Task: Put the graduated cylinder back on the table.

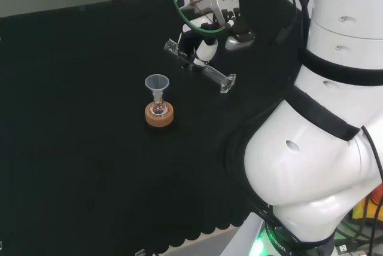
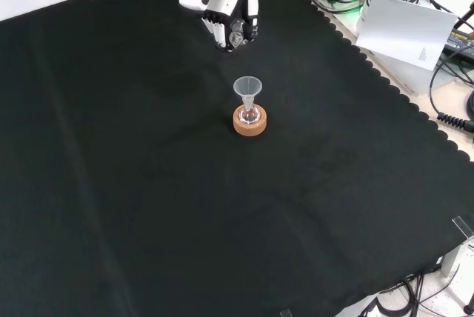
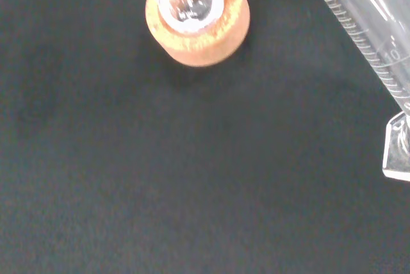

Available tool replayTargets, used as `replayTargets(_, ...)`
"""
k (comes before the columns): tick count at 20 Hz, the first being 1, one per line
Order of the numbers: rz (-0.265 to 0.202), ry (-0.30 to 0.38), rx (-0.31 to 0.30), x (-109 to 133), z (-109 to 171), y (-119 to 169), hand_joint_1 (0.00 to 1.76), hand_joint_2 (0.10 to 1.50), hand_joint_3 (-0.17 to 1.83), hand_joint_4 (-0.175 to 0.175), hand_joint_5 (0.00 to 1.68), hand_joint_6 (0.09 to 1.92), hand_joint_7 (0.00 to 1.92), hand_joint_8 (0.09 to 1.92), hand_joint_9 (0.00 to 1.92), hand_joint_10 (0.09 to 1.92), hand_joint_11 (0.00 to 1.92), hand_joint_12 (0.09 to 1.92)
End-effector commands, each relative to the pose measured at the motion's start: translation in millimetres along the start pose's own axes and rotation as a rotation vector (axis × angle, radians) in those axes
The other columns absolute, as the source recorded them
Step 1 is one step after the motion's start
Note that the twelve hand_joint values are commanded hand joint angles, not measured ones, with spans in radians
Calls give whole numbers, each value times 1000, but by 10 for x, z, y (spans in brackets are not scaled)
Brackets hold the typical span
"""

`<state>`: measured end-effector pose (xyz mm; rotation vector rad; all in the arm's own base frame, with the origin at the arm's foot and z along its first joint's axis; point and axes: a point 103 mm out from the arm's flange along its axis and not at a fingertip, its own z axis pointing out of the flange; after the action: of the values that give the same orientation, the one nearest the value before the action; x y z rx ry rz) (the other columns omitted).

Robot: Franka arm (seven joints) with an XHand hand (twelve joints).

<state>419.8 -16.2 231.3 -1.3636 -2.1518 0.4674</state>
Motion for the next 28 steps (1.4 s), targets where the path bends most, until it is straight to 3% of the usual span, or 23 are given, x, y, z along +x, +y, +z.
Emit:
replayTargets(1,-47,63,-75,-69,7,5,1272,1094,0,-175,997,953,1051,934,1553,87,1212,748)
replayTargets(11,-99,155,-271,-245,37,173,1272,1094,0,-175,997,953,1050,935,1552,87,1212,748)
replayTargets(28,-200,304,-553,-481,75,808,1271,1097,1,-175,993,961,1044,943,1545,87,1209,748)
